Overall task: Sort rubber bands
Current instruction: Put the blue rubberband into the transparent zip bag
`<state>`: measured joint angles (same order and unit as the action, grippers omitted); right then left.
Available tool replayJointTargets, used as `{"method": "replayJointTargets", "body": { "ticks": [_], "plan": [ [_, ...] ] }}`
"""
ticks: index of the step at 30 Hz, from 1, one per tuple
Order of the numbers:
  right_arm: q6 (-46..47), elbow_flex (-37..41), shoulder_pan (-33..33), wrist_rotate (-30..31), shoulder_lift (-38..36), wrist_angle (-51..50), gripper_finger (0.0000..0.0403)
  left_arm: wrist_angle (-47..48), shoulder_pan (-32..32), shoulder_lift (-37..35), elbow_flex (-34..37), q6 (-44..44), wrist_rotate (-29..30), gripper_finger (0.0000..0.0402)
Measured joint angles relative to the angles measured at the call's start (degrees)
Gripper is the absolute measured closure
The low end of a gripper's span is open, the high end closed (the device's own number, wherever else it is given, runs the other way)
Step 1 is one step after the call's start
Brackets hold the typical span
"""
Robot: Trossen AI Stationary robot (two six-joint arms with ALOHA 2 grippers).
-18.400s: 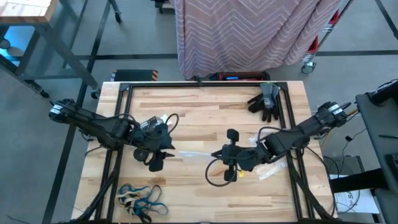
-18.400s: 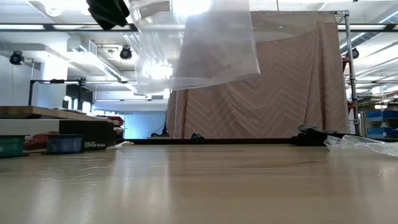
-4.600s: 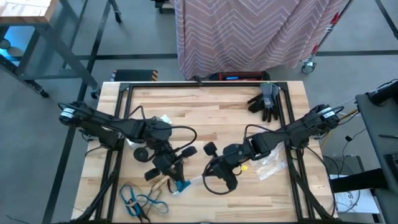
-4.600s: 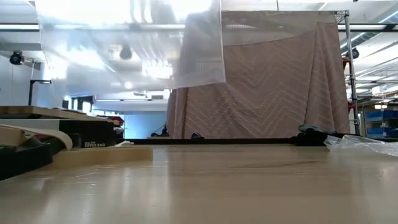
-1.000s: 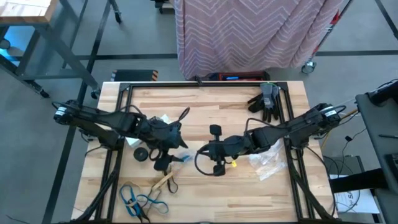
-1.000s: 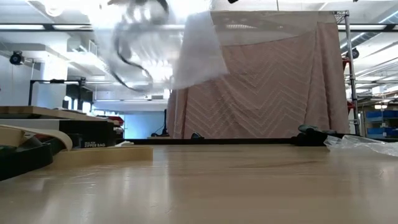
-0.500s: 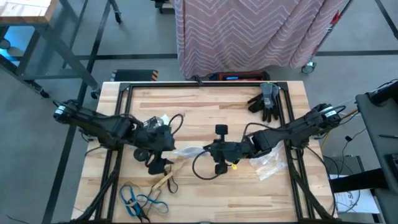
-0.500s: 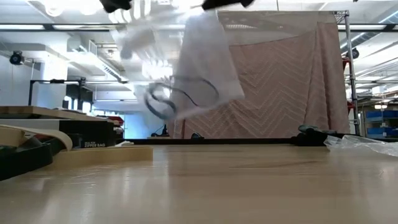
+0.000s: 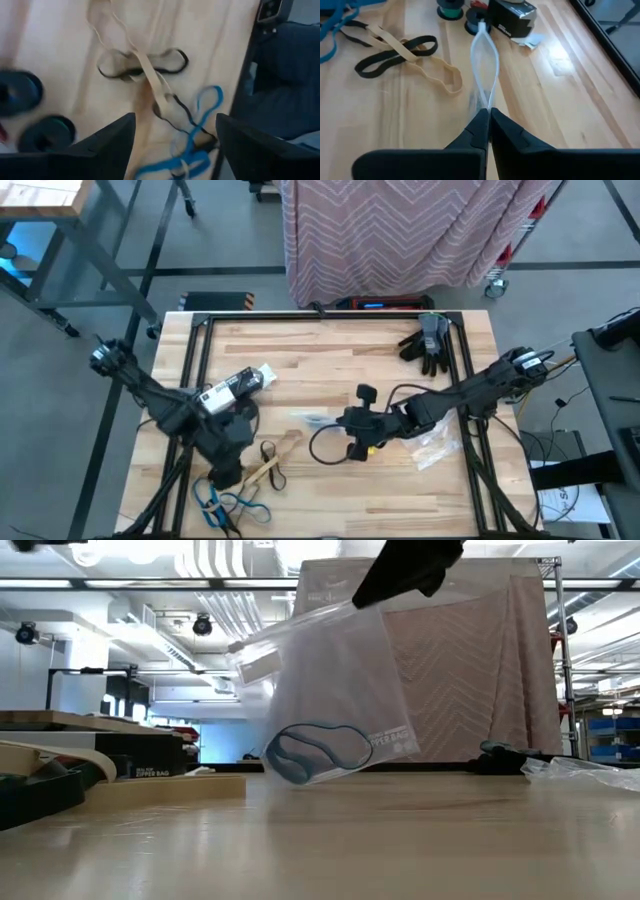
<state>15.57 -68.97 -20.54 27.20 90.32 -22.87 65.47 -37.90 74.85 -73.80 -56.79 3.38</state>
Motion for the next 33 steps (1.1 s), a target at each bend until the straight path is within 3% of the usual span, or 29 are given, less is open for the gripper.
{"method": "replayJointTargets", "body": {
  "ticks": [8, 17, 23, 33],
  "plan": [
    [0.89, 0.04, -3.28, -0.61, 0.00, 0.87, 0.0403, -3.54, -7.27, 8.79, 0.02, -7.77, -1.86, 0.0163],
    [1.40, -0.17, -5.09, -0.61, -0.02, 0.87, 0.0403, -7.53, -9.00, 19.76, 0.00, -11.57, -9.62, 0.0141],
    [1.42, -0.17, -5.09, -0.24, -0.04, 0.87, 0.0403, -7.50, -10.89, 21.44, 0.03, -3.62, -6.88, 0.0127],
    [3.19, -0.17, -5.09, -0.15, -0.04, 0.87, 0.0403, -8.43, -13.44, 21.44, 0.45, -3.93, -7.35, 0.0120]
  ]
}}
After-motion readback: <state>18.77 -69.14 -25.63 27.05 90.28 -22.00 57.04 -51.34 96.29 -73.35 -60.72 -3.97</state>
